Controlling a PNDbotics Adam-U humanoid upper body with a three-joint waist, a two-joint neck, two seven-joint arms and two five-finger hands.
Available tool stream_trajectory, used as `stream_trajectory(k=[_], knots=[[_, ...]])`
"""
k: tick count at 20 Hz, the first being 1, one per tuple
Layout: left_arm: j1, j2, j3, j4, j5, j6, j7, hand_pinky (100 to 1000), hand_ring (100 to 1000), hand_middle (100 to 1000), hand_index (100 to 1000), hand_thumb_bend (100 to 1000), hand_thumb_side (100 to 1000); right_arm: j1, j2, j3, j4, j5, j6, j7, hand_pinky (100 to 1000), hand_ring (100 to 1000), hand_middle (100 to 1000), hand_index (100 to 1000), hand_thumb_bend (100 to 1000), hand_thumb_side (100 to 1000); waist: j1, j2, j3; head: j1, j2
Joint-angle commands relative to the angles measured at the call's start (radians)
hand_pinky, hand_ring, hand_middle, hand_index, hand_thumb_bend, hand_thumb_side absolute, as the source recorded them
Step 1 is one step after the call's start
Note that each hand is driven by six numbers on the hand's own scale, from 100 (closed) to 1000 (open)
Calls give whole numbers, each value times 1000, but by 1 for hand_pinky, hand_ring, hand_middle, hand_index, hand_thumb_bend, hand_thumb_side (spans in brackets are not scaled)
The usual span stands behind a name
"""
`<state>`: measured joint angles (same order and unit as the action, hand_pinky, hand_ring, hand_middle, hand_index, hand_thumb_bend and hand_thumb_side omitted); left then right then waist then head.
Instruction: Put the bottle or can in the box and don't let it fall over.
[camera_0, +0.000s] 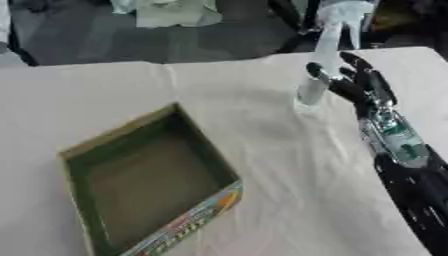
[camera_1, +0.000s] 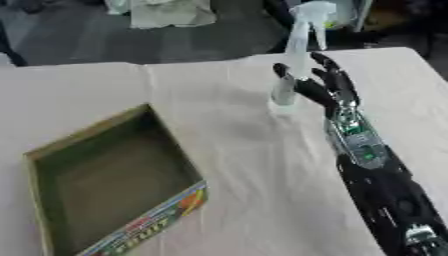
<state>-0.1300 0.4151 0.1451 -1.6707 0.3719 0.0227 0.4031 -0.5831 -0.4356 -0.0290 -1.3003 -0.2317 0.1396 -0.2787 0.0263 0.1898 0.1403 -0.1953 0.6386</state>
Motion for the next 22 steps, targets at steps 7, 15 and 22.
stream_trajectory(k=[7,15,22], knots=[[-8,22,3,-11,0,-2,-3,783,779,733,788,615,764,-47,-3,-4,19,-7,-2,-14,739,982,1000,906,687,308,2,-9,1,-4,-15],[-8,20,3,-11,0,-2,-5,784,779,733,788,613,765,-78,-1,-6,49,4,-1,-24,739,982,1000,905,687,311,2,-6,3,-4,-17],[-9,19,2,-11,0,-2,-6,785,779,734,788,611,765,-101,2,-7,63,9,-2,-26,739,983,1000,905,687,313,1,-4,3,-5,-21]])
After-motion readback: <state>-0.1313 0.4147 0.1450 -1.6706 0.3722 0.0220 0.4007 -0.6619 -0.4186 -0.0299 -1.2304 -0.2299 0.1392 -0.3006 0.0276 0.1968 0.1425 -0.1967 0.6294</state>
